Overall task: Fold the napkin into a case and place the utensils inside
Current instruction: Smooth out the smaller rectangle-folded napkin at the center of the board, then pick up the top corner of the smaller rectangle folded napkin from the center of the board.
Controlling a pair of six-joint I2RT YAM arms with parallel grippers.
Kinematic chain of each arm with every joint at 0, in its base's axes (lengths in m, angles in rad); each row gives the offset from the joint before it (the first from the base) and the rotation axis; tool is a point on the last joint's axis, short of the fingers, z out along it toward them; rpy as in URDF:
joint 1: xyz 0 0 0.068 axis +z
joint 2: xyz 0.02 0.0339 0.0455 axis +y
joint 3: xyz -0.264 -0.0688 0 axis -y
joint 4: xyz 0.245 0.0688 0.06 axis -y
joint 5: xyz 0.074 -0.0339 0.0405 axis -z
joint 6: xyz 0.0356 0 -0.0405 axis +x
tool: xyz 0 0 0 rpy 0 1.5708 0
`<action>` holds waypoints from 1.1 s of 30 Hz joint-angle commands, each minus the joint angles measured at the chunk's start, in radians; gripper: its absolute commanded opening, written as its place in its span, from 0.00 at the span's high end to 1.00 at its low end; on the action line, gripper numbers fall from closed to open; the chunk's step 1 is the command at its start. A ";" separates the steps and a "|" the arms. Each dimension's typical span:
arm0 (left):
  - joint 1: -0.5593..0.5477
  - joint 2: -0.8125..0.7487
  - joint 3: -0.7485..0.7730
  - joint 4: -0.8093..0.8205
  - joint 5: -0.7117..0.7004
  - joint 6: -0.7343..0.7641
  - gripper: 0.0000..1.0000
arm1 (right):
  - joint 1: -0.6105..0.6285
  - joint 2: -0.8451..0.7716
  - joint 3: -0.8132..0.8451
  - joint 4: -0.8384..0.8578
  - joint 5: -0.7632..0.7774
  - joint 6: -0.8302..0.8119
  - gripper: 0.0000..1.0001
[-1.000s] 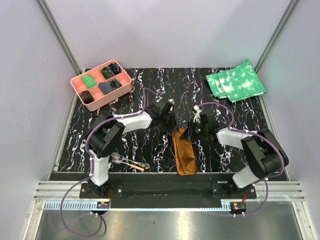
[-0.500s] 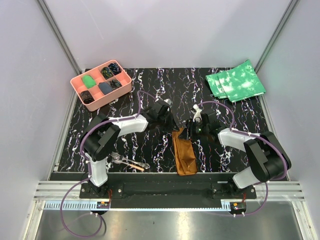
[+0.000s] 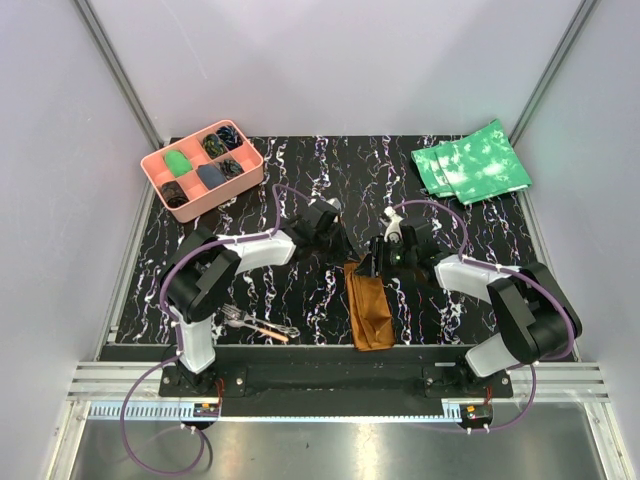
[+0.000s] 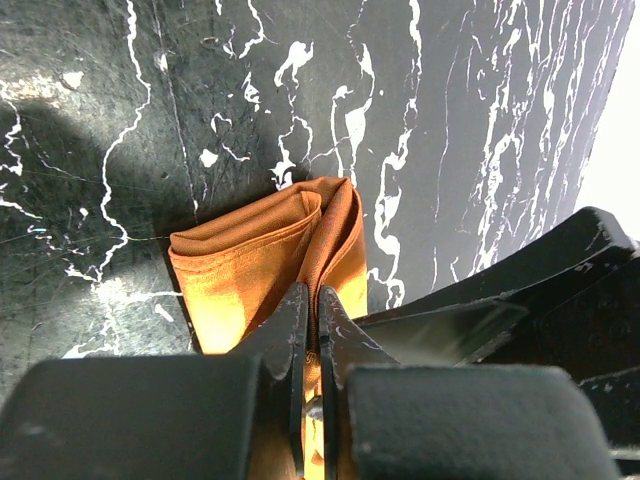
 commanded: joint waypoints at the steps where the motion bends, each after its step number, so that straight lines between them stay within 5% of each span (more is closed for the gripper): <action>1: 0.002 -0.040 -0.005 0.055 0.025 -0.035 1.00 | 0.019 0.016 0.038 0.040 -0.002 -0.006 0.57; 16: 0.004 -0.055 -0.042 0.044 0.031 -0.247 1.00 | 0.133 -0.046 0.068 -0.072 0.278 -0.028 0.58; 33: 0.007 -0.066 -0.057 0.033 0.039 -0.308 1.00 | 0.294 -0.042 0.122 -0.192 0.620 -0.038 0.58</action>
